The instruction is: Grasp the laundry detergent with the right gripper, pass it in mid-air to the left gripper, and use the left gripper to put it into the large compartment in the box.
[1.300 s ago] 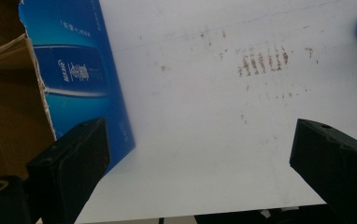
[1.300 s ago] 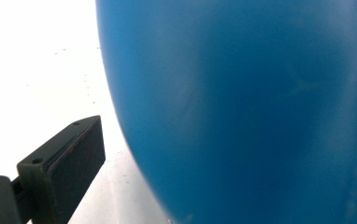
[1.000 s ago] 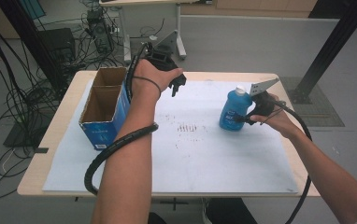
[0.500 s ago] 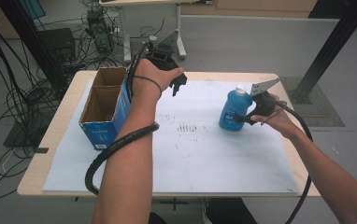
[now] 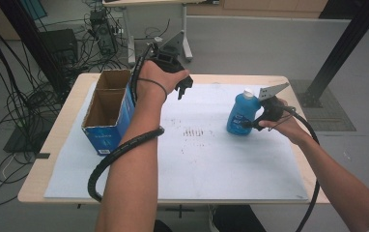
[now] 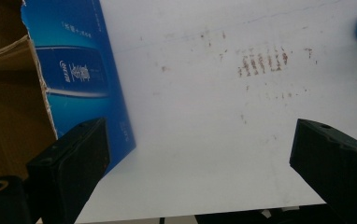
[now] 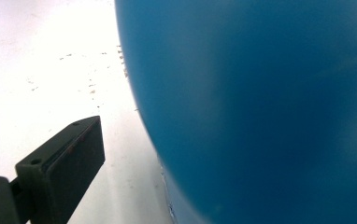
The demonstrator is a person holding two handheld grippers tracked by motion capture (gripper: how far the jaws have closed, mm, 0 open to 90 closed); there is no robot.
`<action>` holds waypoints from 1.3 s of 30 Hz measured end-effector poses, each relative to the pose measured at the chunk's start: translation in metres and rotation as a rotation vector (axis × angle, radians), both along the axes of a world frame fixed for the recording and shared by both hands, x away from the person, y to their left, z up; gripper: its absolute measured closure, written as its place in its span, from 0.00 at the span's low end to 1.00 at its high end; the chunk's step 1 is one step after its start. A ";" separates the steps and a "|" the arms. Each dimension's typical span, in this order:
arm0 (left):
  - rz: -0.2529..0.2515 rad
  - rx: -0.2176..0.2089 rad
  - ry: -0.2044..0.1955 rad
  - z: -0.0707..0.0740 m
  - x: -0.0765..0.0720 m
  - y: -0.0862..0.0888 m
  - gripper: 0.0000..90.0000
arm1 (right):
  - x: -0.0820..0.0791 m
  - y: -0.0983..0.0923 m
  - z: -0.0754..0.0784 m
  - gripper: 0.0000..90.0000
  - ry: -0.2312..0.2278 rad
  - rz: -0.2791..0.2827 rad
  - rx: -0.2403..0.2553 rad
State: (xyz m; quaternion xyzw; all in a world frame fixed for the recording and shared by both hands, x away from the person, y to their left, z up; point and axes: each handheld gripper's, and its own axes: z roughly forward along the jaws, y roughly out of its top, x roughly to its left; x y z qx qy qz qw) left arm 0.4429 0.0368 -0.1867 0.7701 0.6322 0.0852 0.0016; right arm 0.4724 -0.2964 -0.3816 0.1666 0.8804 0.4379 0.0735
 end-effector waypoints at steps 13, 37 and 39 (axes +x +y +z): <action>0.004 -0.001 0.000 -0.002 0.000 0.001 0.06 | 0.000 0.002 0.000 0.03 -0.005 0.001 0.004; 0.003 0.001 0.010 -0.008 0.003 0.003 0.06 | 0.009 0.000 -0.001 0.44 -0.036 0.040 0.022; 0.002 0.000 0.008 -0.008 0.003 0.003 0.06 | 0.009 0.000 -0.001 0.44 -0.037 0.042 0.022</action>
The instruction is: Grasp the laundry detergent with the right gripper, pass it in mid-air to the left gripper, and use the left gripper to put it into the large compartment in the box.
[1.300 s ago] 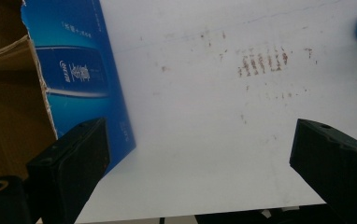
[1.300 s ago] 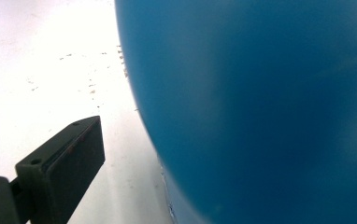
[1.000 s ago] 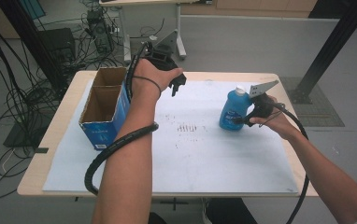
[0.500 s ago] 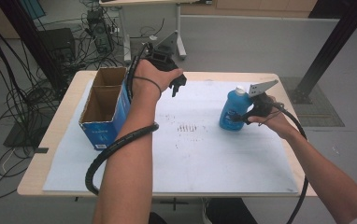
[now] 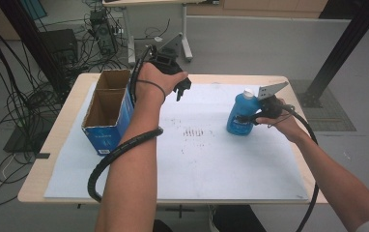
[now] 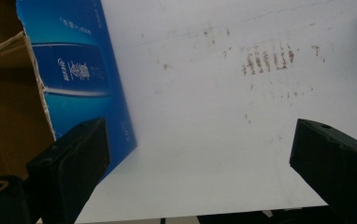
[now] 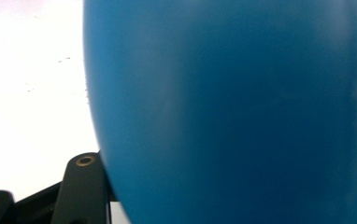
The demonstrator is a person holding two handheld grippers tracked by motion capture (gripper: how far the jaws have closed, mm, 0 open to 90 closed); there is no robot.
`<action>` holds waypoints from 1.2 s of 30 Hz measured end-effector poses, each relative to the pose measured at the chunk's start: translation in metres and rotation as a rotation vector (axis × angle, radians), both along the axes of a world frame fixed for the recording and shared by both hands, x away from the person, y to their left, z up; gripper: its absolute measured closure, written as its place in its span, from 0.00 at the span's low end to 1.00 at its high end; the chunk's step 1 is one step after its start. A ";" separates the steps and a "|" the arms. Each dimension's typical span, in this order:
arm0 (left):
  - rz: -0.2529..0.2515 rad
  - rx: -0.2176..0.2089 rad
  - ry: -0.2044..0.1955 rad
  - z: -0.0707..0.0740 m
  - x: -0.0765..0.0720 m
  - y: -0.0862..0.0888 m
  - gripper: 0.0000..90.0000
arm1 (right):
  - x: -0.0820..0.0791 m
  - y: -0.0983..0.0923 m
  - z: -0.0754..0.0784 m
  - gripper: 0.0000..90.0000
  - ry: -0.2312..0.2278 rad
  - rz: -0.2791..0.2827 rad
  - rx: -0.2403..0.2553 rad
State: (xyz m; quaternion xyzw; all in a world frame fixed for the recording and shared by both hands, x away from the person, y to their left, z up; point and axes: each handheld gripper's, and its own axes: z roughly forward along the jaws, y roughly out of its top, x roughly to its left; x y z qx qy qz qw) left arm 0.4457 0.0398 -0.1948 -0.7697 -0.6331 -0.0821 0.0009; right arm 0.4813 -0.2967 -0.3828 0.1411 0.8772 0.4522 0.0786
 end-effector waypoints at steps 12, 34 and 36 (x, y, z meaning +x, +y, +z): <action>-0.006 0.005 0.007 -0.002 0.003 -0.002 0.06 | 0.001 -0.001 -0.001 0.46 0.005 0.007 0.016; -0.005 0.005 -0.001 -0.001 0.003 -0.004 0.06 | 0.002 -0.002 -0.001 0.46 0.009 0.009 0.018; -0.005 0.005 0.000 -0.001 0.003 -0.005 0.06 | 0.002 -0.002 -0.001 0.46 0.010 0.009 0.018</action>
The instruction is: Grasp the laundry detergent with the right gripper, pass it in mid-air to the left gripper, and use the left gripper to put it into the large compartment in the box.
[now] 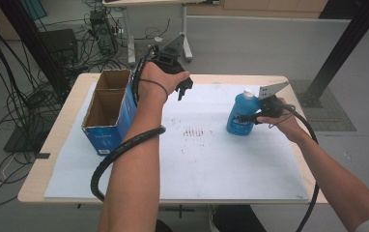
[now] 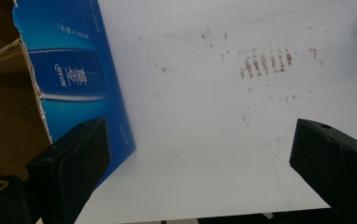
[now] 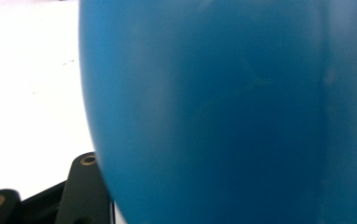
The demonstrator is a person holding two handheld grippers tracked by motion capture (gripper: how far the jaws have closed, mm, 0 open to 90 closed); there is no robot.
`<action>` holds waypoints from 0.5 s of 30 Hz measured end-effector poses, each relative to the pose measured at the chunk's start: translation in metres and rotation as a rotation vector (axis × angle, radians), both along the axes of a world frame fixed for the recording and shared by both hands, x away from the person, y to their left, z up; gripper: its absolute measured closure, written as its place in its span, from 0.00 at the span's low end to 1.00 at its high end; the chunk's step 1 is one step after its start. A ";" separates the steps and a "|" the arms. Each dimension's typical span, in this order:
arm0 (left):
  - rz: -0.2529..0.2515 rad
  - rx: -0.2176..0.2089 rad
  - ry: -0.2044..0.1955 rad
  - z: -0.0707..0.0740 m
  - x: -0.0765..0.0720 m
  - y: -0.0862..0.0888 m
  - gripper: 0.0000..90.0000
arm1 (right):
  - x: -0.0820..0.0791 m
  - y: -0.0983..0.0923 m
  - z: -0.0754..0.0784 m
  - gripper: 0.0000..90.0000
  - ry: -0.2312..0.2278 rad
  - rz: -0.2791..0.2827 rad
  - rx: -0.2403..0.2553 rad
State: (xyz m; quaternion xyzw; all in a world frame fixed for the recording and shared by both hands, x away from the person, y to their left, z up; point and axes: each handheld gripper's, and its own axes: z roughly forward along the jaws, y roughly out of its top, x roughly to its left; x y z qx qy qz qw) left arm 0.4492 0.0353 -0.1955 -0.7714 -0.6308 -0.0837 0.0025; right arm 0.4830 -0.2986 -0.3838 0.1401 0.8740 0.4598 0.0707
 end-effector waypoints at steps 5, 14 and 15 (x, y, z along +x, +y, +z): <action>-0.002 -0.004 -0.002 0.000 0.000 0.000 0.06 | 0.000 0.000 0.000 0.46 0.003 0.000 -0.003; 0.001 -0.001 -0.003 0.002 0.000 0.000 0.06 | 0.001 0.000 0.000 0.46 0.007 0.002 -0.002; 0.002 -0.001 -0.006 0.002 0.000 0.000 0.06 | 0.001 0.000 0.001 0.47 0.009 0.002 -0.002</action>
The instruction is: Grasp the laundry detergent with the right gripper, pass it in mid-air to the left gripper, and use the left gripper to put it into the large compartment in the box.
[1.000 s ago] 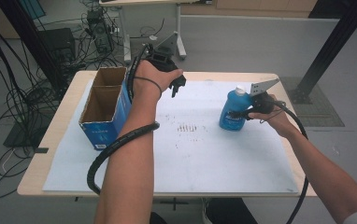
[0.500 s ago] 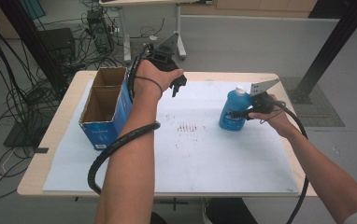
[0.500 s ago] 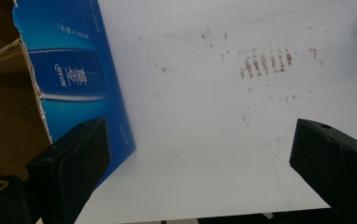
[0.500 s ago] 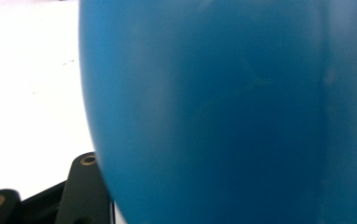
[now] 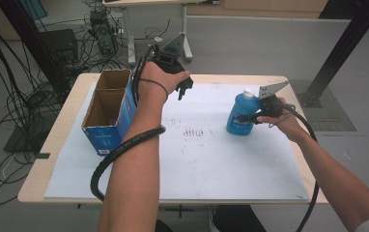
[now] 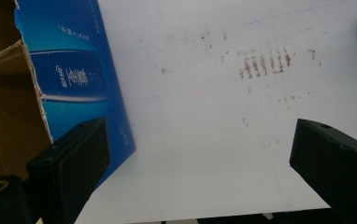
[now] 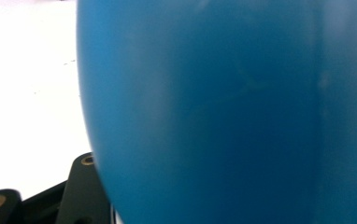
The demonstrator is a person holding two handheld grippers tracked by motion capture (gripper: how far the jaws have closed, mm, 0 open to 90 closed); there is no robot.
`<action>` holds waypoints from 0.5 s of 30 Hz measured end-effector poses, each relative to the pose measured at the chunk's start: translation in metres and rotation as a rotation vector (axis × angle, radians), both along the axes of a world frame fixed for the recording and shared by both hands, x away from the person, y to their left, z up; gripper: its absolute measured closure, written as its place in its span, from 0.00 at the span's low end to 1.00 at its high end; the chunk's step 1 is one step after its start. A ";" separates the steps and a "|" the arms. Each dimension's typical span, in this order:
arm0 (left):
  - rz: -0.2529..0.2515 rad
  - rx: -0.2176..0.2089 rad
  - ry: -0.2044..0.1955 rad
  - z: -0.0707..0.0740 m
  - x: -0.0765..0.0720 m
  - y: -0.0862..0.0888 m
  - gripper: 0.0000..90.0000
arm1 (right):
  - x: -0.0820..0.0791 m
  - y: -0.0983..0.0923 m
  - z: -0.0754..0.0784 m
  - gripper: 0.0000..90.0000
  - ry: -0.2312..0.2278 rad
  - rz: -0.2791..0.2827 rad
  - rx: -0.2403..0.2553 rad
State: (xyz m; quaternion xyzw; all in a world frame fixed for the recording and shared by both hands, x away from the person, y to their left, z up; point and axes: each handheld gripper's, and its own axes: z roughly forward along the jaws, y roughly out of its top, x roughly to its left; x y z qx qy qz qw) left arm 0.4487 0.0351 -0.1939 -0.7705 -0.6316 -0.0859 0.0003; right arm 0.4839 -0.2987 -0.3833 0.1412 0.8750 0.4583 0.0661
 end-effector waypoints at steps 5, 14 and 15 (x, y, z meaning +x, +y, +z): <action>-0.005 0.002 0.002 0.001 0.000 0.000 0.06 | 0.000 0.000 0.000 0.47 0.002 0.001 0.000; -0.007 0.003 0.003 0.000 0.001 -0.001 0.06 | 0.001 0.000 0.000 0.48 0.008 0.003 0.001; -0.005 0.005 0.004 0.001 0.001 -0.001 0.06 | 0.001 0.000 0.000 0.48 0.007 0.003 0.001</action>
